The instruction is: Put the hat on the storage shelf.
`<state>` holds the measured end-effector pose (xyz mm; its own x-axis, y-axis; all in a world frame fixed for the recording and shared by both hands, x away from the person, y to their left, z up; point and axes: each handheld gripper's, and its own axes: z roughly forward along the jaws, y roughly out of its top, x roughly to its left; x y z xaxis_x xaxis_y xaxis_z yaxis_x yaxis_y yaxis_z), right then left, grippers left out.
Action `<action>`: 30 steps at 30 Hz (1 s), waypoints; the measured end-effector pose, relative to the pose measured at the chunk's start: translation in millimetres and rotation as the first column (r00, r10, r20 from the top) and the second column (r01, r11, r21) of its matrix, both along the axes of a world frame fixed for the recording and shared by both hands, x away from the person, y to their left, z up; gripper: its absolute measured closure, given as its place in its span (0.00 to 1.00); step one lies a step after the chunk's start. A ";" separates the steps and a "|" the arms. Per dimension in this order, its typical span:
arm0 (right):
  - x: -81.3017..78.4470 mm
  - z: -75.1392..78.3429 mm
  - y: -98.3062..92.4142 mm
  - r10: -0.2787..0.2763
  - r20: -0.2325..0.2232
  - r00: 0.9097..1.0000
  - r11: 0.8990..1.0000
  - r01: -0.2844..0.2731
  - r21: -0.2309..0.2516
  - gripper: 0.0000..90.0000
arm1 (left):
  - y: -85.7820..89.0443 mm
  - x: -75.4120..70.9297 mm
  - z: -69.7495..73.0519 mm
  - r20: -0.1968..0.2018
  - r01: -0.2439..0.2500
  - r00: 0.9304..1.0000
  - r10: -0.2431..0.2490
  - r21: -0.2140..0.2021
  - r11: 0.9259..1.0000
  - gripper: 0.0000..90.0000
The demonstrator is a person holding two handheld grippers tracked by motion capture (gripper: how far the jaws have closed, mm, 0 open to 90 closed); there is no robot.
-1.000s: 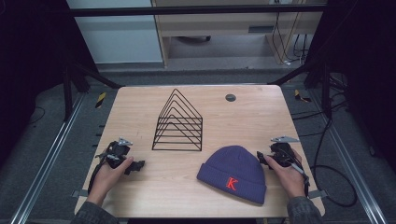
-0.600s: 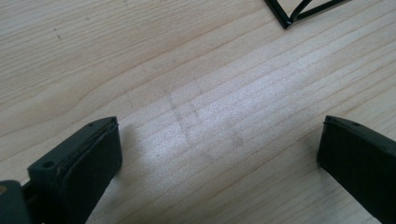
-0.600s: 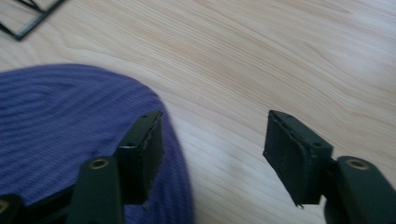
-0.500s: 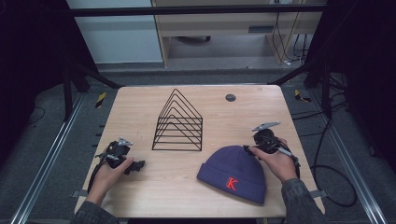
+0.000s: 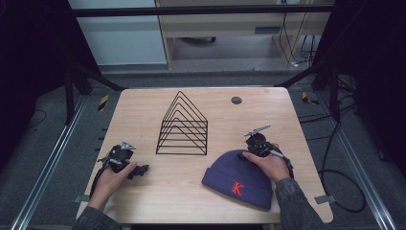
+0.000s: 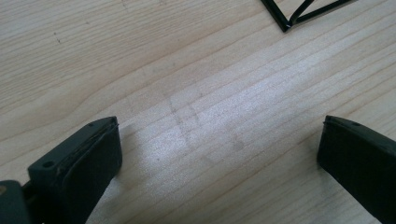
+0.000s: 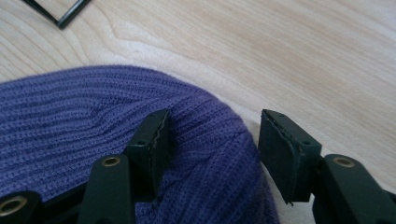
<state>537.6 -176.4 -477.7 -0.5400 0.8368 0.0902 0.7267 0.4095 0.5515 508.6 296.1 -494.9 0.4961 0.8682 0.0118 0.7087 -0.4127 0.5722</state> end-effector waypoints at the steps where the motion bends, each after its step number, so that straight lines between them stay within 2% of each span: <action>1: 0.0 -0.5 0.0 0.006 0.000 1.000 1.000 -0.006 0.001 0.51 | -0.2 -0.1 -0.1 -0.001 -0.002 1.000 0.002 -0.003 1.000 0.00; 4: -0.5 -1.8 0.7 0.010 -0.007 1.000 1.000 -0.010 -0.004 0.57 | -0.2 -0.1 -0.1 -0.001 -0.002 1.000 0.002 -0.002 1.000 0.00; 5: -0.8 -1.5 0.3 0.023 -0.009 1.000 1.000 -0.023 0.000 0.63 | 0.1 -0.1 0.1 -0.003 0.002 1.000 -0.002 0.002 1.000 0.00; 7: -0.9 -1.3 -0.1 0.025 -0.010 1.000 1.000 -0.025 0.002 0.66 | 0.3 0.0 0.2 -0.002 0.004 1.000 -0.004 0.003 1.000 0.00; 11: -1.6 1.0 -2.8 0.036 0.001 0.999 0.999 -0.036 0.009 0.81 | -0.2 -0.1 -0.2 0.000 -0.002 1.000 0.002 -0.004 1.000 0.00; 12: -1.9 1.6 -3.1 0.039 0.001 0.999 0.999 -0.039 0.016 0.83 | -0.3 0.0 -0.2 0.000 -0.002 1.000 0.002 -0.004 1.000 0.00; 17: -4.4 6.2 -3.1 0.051 0.016 0.999 0.999 -0.051 0.010 0.85 | 0.3 -0.1 -0.1 0.002 0.004 1.000 -0.004 0.002 1.000 0.00; 24: -18.9 33.5 -3.0 0.079 0.103 0.992 0.996 -0.084 0.039 0.86 | 0.3 0.0 -0.4 0.009 0.004 1.000 -0.004 -0.001 1.000 0.00; 25: -18.9 33.5 -3.0 0.079 0.103 0.992 0.996 -0.084 0.039 0.86 | 0.3 0.0 -0.4 0.009 0.004 1.000 -0.004 -0.001 1.000 0.00; 30: -32.7 55.4 -4.3 0.103 0.171 0.980 0.991 -0.115 0.065 0.87 | 1.1 1.0 0.6 0.004 0.017 1.000 -0.017 0.004 1.000 0.00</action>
